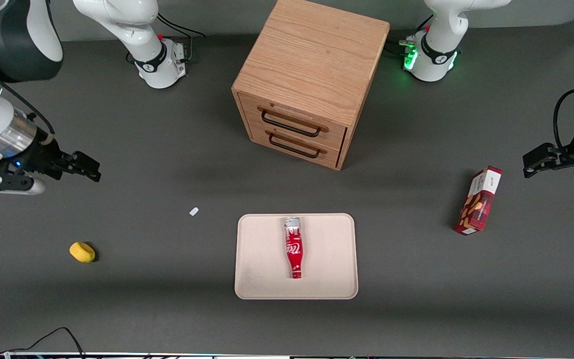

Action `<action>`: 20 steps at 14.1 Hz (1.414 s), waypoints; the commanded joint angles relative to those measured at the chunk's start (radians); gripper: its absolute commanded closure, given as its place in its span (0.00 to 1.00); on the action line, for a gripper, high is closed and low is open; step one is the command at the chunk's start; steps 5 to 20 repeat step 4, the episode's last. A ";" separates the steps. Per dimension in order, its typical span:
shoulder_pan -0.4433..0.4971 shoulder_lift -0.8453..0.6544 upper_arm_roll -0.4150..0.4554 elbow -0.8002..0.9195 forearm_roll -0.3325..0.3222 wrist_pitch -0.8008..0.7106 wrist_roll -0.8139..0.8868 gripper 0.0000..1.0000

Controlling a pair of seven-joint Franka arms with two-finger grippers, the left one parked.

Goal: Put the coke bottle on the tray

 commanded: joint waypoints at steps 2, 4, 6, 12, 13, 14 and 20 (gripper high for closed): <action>-0.004 -0.040 0.007 -0.036 0.021 -0.012 -0.019 0.00; -0.004 -0.040 0.007 -0.030 0.022 -0.012 -0.017 0.00; -0.004 -0.040 0.007 -0.030 0.022 -0.012 -0.017 0.00; -0.004 -0.040 0.007 -0.030 0.022 -0.012 -0.017 0.00; -0.004 -0.040 0.007 -0.030 0.022 -0.012 -0.017 0.00; -0.004 -0.040 0.007 -0.030 0.022 -0.012 -0.017 0.00; -0.004 -0.040 0.007 -0.030 0.022 -0.012 -0.017 0.00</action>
